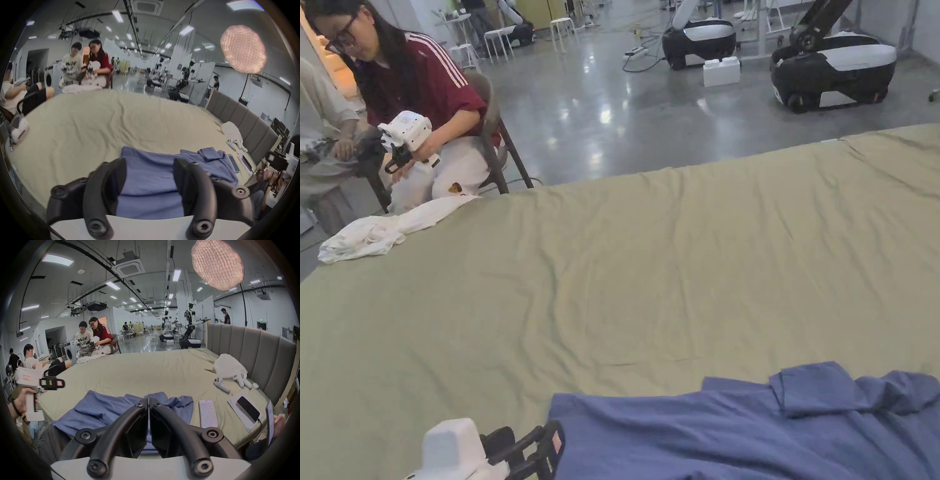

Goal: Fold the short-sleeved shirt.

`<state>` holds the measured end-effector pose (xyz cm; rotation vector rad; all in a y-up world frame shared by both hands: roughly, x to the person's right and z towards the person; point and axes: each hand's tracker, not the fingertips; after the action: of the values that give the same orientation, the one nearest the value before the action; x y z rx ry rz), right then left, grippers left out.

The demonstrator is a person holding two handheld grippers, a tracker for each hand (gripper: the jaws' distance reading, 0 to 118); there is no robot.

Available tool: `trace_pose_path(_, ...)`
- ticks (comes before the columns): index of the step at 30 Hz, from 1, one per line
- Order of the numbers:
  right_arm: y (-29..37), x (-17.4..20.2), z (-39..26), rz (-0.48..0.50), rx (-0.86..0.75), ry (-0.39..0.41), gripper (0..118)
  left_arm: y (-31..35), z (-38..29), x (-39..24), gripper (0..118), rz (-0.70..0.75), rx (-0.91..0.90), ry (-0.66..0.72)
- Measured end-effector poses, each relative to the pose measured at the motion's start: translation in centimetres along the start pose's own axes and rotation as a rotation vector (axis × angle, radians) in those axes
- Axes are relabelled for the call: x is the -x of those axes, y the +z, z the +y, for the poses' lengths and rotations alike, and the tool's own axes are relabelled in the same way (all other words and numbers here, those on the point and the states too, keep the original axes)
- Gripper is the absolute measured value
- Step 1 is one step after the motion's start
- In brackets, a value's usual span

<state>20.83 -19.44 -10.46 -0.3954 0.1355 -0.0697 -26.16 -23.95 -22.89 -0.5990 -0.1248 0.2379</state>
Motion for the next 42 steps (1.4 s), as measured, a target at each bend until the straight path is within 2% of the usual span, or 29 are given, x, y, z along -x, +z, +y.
trace_pose_path(1, -0.3, -0.3, -0.3, -0.004, 0.018, -0.010, 0, -2.1, 0.2, 0.1, 64, 0.012, 0.028, 0.001)
trace_pose_path(4, -1.1, -1.4, -1.6, -0.015, 0.063, -0.021, 0, -9.4, 0.3, 0.8, 63, 0.079, 0.154, -0.017)
trace_pose_path(5, -1.3, -1.7, -2.0, -0.026, 0.083, -0.021, 0, -11.7, 0.3, 1.4, 63, 0.057, 0.173, 0.021)
trace_pose_path(7, -1.3, -2.3, -2.9, -0.060, 0.124, -0.016, 0, -15.5, 0.7, 2.1, 63, 0.107, 0.212, 0.050)
trace_pose_path(9, -1.2, -3.1, -3.7, -0.080, 0.155, -0.029, 0, -18.3, 1.1, 2.3, 63, 0.161, 0.245, 0.009)
trace_pose_path(11, -1.0, -4.0, -4.4, -0.102, 0.186, -0.054, 0, -20.5, 1.3, 2.5, 52, 0.175, 0.283, -0.004)
trace_pose_path(13, -0.9, -4.8, -5.1, -0.133, 0.214, -0.067, 0, -21.5, 1.0, 2.4, 29, 0.200, 0.342, 0.013)
trace_pose_path(14, -0.9, -5.2, -5.4, -0.146, 0.227, -0.075, 0, -21.7, 0.8, 2.2, 27, 0.219, 0.338, -0.001)
trace_pose_path(15, -0.9, -5.5, -5.6, -0.150, 0.235, -0.084, 0, -21.7, 0.8, 2.0, 21, 0.203, 0.326, -0.004)
trace_pose_path(16, -1.0, -5.9, -5.7, -0.152, 0.241, -0.095, 0, -21.6, 0.9, 1.7, 6, 0.196, 0.321, -0.017)
trace_pose_path(17, -1.2, -6.3, -5.8, -0.151, 0.246, -0.107, 0, -21.5, 0.7, 1.6, 0, 0.177, 0.335, -0.039)
trace_pose_path(21, -3.7, -7.6, -4.3, -0.145, 0.238, -0.126, 2, -22.3, 0.6, 0.4, 0, 0.219, 0.376, -0.087)
trace_pose_path(22, -4.9, -8.1, -3.6, -0.139, 0.228, -0.130, 16, -22.5, 0.7, 0.5, 0, 0.220, 0.388, -0.092)
trace_pose_path(24, -8.6, -9.5, -2.4, -0.138, 0.274, -0.160, 62, -22.7, 0.9, 0.6, 0, 0.215, 0.406, -0.108)
trace_pose_path(25, -10.8, -10.3, -2.0, -0.138, 0.330, -0.183, 76, -22.8, 1.0, 0.6, 0, 0.215, 0.414, -0.115)
trace_pose_path(28, -17.1, -12.9, -1.6, -0.142, 0.359, -0.274, 75, -23.2, 1.3, 0.0, 0, 0.227, 0.415, -0.133)
trace_pose_path(30, -21.4, -14.6, -2.1, -0.161, 0.406, -0.294, 75, -22.7, 1.6, -1.0, 0, 0.237, 0.434, -0.157)
trace_pose_path(33, -26.3, -16.1, -3.2, -0.222, 0.522, -0.305, 74, -22.5, 1.8, -1.7, 0, 0.242, 0.452, -0.197)
trace_pose_path(35, -28.0, -16.2, -3.6, -0.220, 0.522, -0.314, 66, -22.3, 1.8, -2.0, 0, 0.245, 0.457, -0.208)
trace_pose_path(36, -28.6, -15.9, -3.7, -0.231, 0.549, -0.318, 66, -22.2, 1.7, -2.1, 0, 0.245, 0.457, -0.216)
trace_pose_path(38, -29.2, -15.2, -3.4, -0.270, 0.585, -0.243, 64, -22.2, 1.6, -2.2, 0, 0.246, 0.452, -0.233)
trace_pose_path(39, -28.9, -14.6, -3.3, -0.276, 0.571, -0.212, 59, -22.1, 1.5, -2.3, 0, 0.252, 0.442, -0.249)
trace_pose_path(40, -28.9, -14.3, -3.2, -0.279, 0.570, -0.200, 46, -22.0, 1.5, -2.4, 0, 0.256, 0.435, -0.256)
trace_pose_path(42, -28.6, -14.0, -2.8, -0.289, 0.556, -0.166, 4, -22.5, 1.5, -1.5, 0, 0.257, 0.425, -0.254)
